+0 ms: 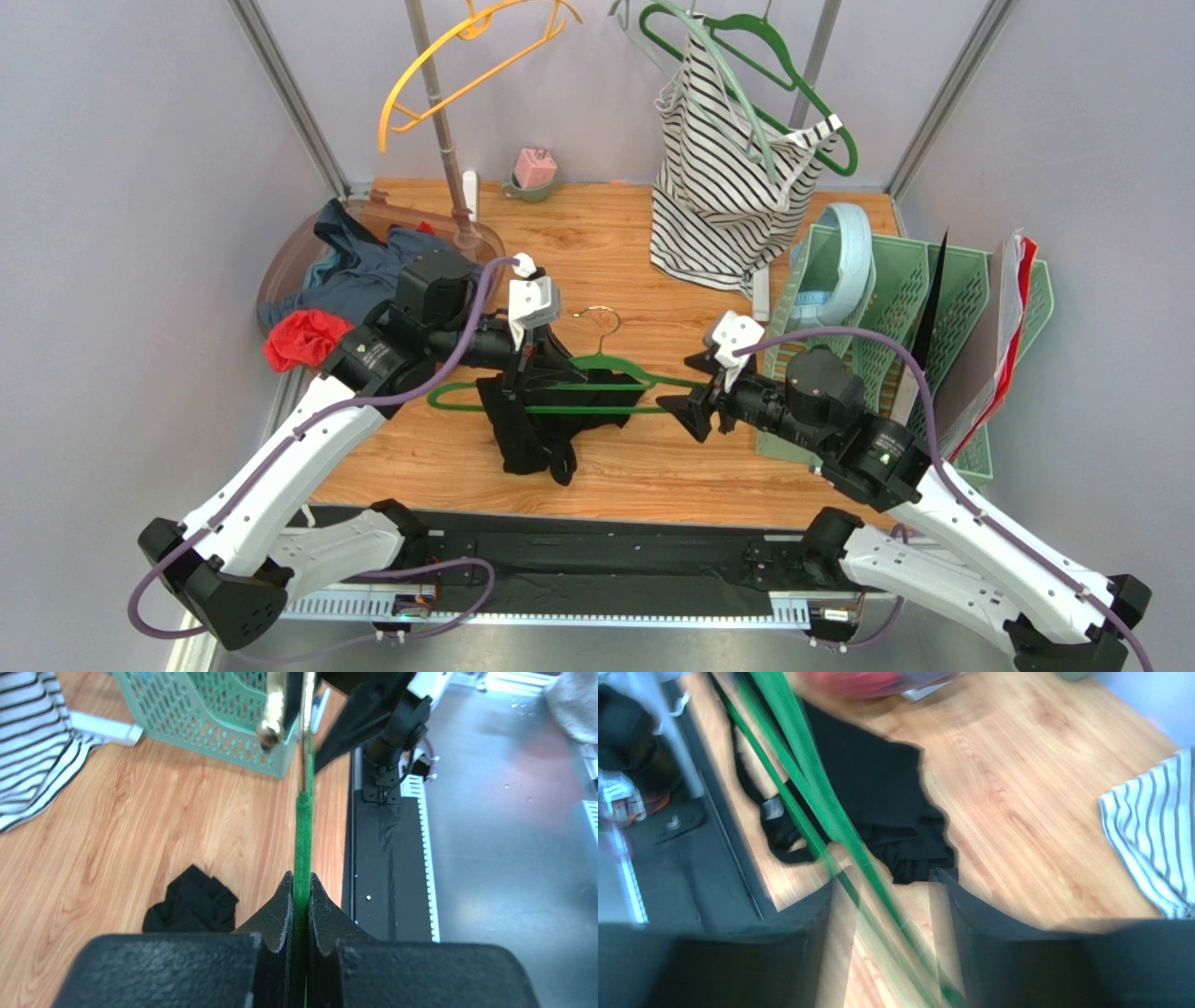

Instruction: Place the tank top on the hanger

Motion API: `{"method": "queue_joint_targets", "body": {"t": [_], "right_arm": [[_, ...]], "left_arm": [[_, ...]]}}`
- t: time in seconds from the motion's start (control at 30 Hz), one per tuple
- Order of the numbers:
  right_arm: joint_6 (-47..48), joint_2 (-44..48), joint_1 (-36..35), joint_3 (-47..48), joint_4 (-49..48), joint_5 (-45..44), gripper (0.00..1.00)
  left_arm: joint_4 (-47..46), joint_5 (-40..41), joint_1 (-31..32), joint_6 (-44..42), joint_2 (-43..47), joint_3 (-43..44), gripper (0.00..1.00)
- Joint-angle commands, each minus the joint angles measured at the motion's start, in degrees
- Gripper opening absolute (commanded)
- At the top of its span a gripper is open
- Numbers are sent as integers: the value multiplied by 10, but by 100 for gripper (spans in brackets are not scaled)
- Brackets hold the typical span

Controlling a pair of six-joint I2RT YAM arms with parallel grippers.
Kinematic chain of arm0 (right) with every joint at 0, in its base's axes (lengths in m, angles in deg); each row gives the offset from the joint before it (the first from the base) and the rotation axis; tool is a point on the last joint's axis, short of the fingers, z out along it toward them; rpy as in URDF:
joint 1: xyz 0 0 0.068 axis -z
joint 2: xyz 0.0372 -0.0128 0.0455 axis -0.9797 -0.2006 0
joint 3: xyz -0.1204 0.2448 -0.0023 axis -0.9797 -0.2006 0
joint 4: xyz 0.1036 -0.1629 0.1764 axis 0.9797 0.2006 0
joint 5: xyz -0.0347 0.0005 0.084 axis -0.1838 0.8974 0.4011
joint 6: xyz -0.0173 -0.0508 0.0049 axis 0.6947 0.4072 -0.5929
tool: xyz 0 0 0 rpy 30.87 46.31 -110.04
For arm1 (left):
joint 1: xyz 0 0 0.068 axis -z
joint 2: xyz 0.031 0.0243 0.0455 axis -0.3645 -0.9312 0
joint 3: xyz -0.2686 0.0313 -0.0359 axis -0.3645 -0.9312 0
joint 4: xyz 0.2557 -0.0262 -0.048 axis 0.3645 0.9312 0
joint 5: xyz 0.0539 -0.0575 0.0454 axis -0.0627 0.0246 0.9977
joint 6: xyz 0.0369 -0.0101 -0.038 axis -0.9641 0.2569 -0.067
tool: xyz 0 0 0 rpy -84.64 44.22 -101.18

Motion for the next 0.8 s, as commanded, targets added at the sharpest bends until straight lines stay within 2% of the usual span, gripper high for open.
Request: {"method": "queue_joint_targets", "body": {"t": [0.0,0.1,0.23,0.33,0.43,0.53,0.6,0.77], "right_arm": [[-19,10,6,33,-70,-81,81],[-24,16,8,41,-59,-146,91],[-37,28,9,57,-44,-217,93],[-66,45,9,67,-28,-266,93],[-131,76,8,58,-3,-234,93],[-217,80,6,12,-13,-153,86],[-262,68,-9,-25,-32,-128,81],[-394,34,-109,-146,-148,-170,78]], "left_arm": [[-18,56,4,-3,7,-9,0],[-15,63,4,-5,4,-9,0],[-5,79,4,-8,-8,-5,0],[5,133,4,-11,-12,-1,0],[4,196,4,-8,-11,-1,0],[3,237,4,-1,-11,-1,0],[9,263,4,1,-14,1,0],[30,280,4,10,-22,4,0]]}}
